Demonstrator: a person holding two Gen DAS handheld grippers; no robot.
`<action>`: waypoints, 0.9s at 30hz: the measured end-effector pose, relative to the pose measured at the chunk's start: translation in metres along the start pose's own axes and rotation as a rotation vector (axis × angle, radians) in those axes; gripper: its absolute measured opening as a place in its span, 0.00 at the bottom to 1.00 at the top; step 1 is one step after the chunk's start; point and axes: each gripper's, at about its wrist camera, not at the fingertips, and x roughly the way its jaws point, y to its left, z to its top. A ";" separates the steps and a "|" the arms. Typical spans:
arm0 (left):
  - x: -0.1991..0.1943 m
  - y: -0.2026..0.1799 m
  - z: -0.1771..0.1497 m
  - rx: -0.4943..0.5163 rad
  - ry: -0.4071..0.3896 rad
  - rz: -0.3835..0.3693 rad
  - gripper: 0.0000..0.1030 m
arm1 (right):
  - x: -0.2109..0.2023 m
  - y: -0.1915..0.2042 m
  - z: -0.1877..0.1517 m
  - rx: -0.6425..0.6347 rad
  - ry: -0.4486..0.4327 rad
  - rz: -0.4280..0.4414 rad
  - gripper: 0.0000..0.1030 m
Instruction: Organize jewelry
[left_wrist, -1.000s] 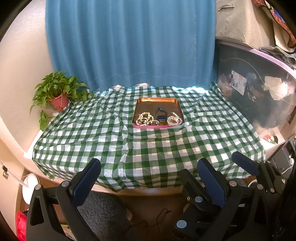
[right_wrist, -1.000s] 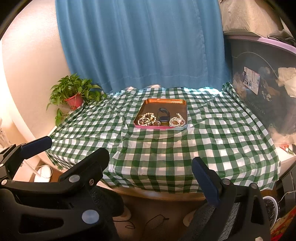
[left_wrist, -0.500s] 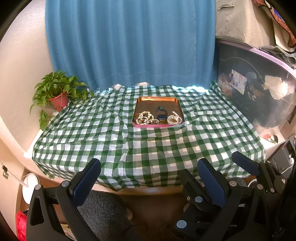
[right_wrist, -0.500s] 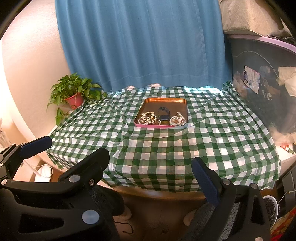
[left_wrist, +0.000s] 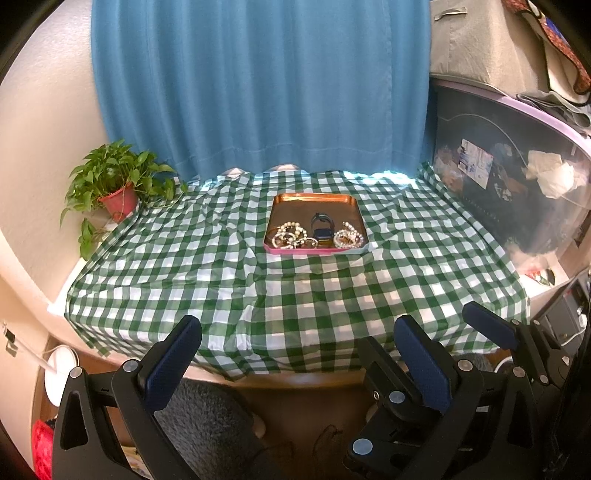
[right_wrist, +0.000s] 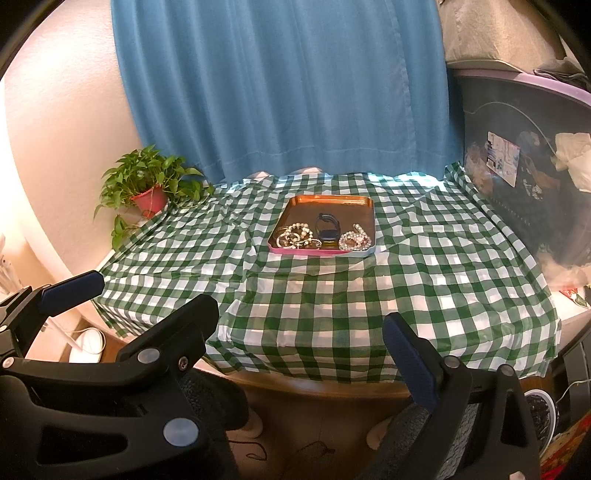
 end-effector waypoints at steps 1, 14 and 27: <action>0.001 0.000 -0.001 0.001 -0.001 0.000 1.00 | 0.000 0.000 0.000 0.000 0.000 -0.001 0.93; 0.000 0.000 0.000 0.000 0.001 -0.001 1.00 | -0.001 -0.001 0.000 -0.001 0.000 -0.001 0.93; 0.002 0.000 -0.002 -0.002 0.005 0.001 1.00 | 0.000 -0.001 0.001 -0.002 0.004 0.002 0.93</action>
